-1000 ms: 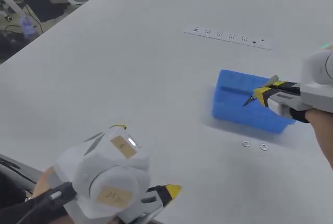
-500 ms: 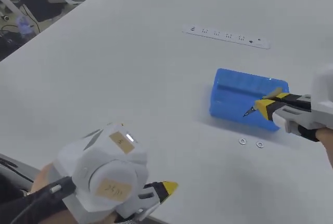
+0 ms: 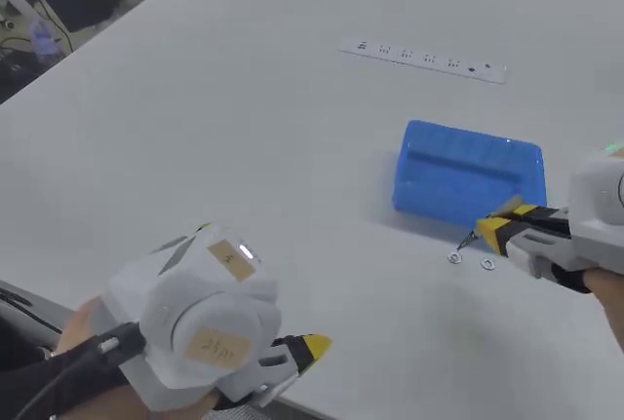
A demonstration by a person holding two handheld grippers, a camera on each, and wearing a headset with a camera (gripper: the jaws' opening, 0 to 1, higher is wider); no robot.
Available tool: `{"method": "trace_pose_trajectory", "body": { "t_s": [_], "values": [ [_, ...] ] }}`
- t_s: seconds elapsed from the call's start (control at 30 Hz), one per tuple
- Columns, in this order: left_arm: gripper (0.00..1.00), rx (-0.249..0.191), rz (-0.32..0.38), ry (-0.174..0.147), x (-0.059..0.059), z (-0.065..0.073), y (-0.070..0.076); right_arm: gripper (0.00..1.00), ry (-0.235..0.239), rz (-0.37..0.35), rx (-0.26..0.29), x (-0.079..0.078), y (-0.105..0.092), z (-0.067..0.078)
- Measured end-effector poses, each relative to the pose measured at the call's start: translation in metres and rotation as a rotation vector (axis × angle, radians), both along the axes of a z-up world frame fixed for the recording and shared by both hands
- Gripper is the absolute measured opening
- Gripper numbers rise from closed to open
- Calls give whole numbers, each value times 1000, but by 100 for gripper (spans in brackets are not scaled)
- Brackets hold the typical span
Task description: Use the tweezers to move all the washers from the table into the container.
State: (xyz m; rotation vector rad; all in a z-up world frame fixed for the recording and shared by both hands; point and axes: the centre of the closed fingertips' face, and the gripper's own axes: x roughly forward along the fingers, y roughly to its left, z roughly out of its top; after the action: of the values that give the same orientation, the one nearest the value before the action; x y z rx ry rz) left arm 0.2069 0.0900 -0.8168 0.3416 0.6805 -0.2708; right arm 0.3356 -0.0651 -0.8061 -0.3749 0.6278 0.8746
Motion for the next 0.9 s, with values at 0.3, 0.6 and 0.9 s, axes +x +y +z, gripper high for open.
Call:
{"method": "trace_pose_trajectory", "body": {
  "t_s": [0.3, 0.6, 0.9],
  "values": [
    [88, 6, -1, 4, 0, -1, 0, 2, 8, 4, -18, -1, 1, -6],
    [88, 9, 1, 9, -1, -2, 1, 2, 2, 5, -34, 1, 4, -9],
    [87, 9, 3, 6, 0, -2, 2, 2, -18, 9, -36, 4, 9, -8]
  ]
}}
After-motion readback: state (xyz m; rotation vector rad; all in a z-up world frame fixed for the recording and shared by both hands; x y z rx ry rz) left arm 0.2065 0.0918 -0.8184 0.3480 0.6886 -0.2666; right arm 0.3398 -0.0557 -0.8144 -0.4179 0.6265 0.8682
